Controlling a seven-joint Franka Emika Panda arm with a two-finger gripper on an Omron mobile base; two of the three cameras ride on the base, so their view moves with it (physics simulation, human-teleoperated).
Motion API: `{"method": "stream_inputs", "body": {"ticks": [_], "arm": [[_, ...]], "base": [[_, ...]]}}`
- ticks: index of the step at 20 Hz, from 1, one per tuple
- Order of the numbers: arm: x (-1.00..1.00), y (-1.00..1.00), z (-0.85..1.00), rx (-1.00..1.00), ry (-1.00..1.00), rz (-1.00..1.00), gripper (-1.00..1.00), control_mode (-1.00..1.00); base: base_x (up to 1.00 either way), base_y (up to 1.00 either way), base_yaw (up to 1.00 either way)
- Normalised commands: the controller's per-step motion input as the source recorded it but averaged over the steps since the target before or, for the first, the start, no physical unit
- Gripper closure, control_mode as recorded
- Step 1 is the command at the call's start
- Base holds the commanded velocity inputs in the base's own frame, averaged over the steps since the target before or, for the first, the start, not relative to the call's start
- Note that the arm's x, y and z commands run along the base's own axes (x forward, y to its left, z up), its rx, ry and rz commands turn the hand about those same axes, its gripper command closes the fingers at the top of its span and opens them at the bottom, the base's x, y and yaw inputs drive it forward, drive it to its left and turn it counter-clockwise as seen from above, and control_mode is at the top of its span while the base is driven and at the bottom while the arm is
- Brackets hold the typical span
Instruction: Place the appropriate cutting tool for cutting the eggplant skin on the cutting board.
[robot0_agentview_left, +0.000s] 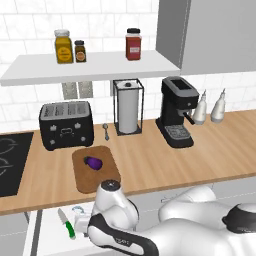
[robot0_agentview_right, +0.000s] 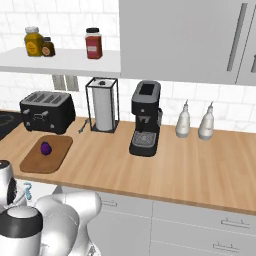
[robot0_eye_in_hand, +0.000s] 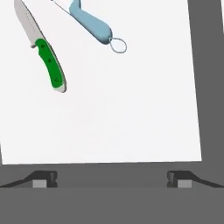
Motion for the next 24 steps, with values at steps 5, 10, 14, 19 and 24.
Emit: {"method": "stream_inputs", "body": {"ticks": [5,10,14,19,24], "arm": [[-0.23,-0.02,-0.35,-0.01,0.12,0.00,-1.00,-1.00],[-0.49,-0.19,-0.11,0.00,0.14,0.00,-1.00,-1.00],[-0.57,-0.20,-0.14,0.00,0.16,0.00,-1.00,-1.00],[-0.59,-0.15,-0.03,0.00,0.12,0.00,-1.00,-1.00],[0.06,0.19,0.07,0.00,0.02,0.00,-1.00,-1.00]], "base": [[0.00,0.00,0.00],[0.00,0.00,0.00],[0.00,0.00,0.00],[0.00,0.00,0.00],[0.00,0.00,0.00]]}}
